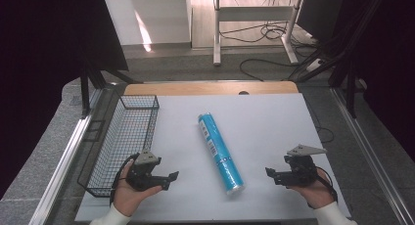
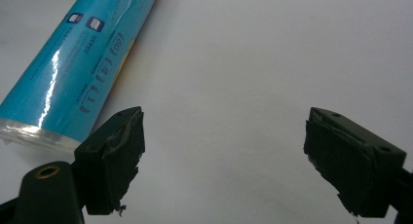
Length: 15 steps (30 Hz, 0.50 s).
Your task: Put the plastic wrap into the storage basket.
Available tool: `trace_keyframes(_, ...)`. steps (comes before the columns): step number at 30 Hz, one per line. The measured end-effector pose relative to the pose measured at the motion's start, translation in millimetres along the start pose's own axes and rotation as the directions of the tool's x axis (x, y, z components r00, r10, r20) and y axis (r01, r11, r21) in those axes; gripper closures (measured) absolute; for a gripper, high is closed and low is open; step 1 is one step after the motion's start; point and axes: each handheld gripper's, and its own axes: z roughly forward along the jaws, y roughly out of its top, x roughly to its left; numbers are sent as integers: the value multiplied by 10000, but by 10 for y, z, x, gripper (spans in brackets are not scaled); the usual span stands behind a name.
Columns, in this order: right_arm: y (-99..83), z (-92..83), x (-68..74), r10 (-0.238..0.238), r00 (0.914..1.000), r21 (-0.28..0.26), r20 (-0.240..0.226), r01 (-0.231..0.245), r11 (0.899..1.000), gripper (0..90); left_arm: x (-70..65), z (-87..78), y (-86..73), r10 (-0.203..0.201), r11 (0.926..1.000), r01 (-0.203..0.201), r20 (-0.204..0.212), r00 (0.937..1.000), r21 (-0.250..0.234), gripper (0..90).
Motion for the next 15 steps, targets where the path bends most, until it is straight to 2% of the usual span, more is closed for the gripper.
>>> trace_keyframes(8, 134, 3, 66, 95, 9995, -295, -305, -104, 9995, 180, -3, -6, 5, 15, 10000, -15, -4, 10000, -40, 181)
trace_keyframes(15, 221, 45, 85, 134, 9990, -174, -428, -142, 9997, 195, -18, -11, 14, 33, 10000, -33, 28, 10000, -94, 181)
